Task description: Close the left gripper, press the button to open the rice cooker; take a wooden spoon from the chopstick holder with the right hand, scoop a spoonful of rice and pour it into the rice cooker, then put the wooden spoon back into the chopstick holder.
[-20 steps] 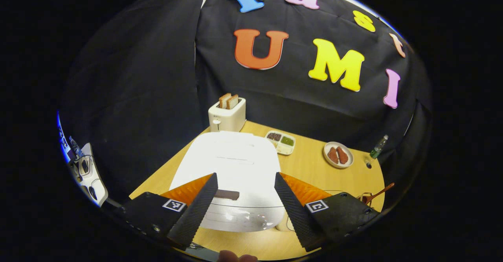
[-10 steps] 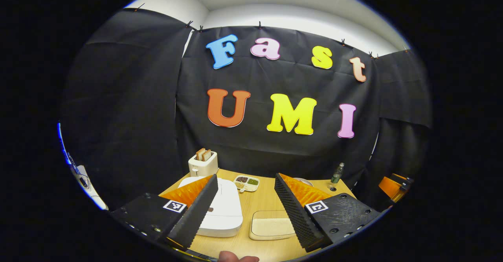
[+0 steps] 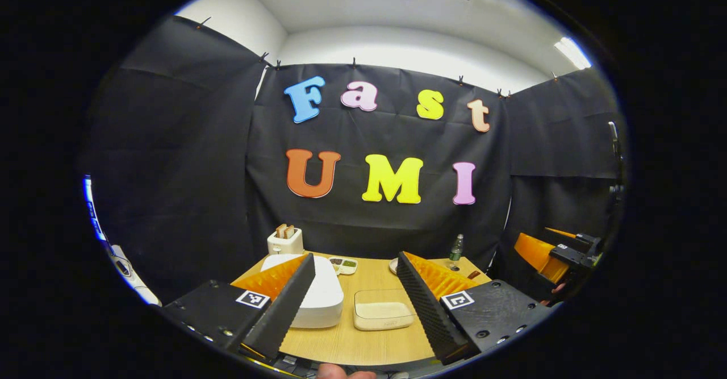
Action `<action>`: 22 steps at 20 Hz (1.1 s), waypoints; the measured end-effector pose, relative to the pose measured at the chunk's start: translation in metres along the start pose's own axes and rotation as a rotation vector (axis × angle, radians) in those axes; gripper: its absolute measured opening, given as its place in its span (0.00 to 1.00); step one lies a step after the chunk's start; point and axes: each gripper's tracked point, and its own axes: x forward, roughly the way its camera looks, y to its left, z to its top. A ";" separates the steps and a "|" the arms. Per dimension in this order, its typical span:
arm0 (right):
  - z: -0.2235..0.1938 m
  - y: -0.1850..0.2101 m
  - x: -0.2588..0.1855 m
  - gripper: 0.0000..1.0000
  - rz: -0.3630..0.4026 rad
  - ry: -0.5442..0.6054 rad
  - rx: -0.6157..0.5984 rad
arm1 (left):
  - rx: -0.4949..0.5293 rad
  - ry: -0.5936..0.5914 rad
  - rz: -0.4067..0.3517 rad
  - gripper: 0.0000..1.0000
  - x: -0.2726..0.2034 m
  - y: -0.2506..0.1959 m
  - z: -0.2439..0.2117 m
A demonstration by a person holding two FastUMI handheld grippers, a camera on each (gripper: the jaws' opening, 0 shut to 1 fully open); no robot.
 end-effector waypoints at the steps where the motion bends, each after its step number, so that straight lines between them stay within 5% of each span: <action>1: 0.000 0.003 -0.009 0.99 0.000 0.000 -0.001 | -0.012 -0.007 -0.005 0.94 -0.005 -0.001 -0.001; 10: 0.002 0.029 -0.047 0.99 0.041 -0.013 -0.005 | -0.039 -0.027 -0.009 0.94 -0.042 0.005 0.003; 22: -0.003 0.015 -0.057 1.00 0.022 0.000 0.008 | -0.001 -0.023 -0.009 0.94 -0.052 0.003 0.002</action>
